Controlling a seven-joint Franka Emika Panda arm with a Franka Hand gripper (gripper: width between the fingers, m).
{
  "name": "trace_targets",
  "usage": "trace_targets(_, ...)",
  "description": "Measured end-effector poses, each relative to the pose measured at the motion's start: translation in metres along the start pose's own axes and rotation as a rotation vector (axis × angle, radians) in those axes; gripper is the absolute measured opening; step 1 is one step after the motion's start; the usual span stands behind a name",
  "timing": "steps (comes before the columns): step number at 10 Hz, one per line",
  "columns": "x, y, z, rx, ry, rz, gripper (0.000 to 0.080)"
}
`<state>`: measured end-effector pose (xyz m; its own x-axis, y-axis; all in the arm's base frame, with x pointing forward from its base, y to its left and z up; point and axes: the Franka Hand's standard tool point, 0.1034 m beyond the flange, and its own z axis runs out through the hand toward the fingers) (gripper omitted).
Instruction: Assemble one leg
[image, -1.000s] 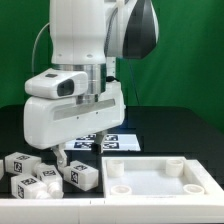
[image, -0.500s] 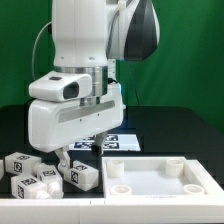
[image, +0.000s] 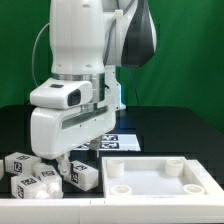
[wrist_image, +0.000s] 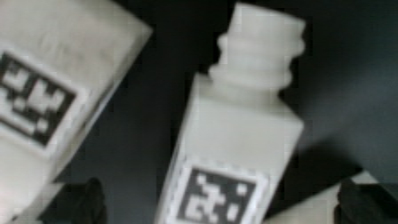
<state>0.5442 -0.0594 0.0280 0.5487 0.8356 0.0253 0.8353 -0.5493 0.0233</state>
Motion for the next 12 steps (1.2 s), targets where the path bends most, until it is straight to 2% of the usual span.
trace_targets(4,-0.008,-0.006,0.016,0.022,-0.012,0.007,0.0649)
trace_targets(6,-0.010,-0.006,0.016,0.023,-0.013,0.012,0.0649)
trace_targets(8,-0.010,-0.006,0.016,0.023,-0.013,0.013,0.0381)
trace_targets(9,-0.010,-0.006,0.016,0.023,-0.013,0.013,0.0381)
trace_targets(10,-0.010,-0.006,0.016,0.023,-0.013,0.013,0.0282)
trace_targets(12,-0.012,-0.004,0.016,0.021,-0.012,0.023,0.0282)
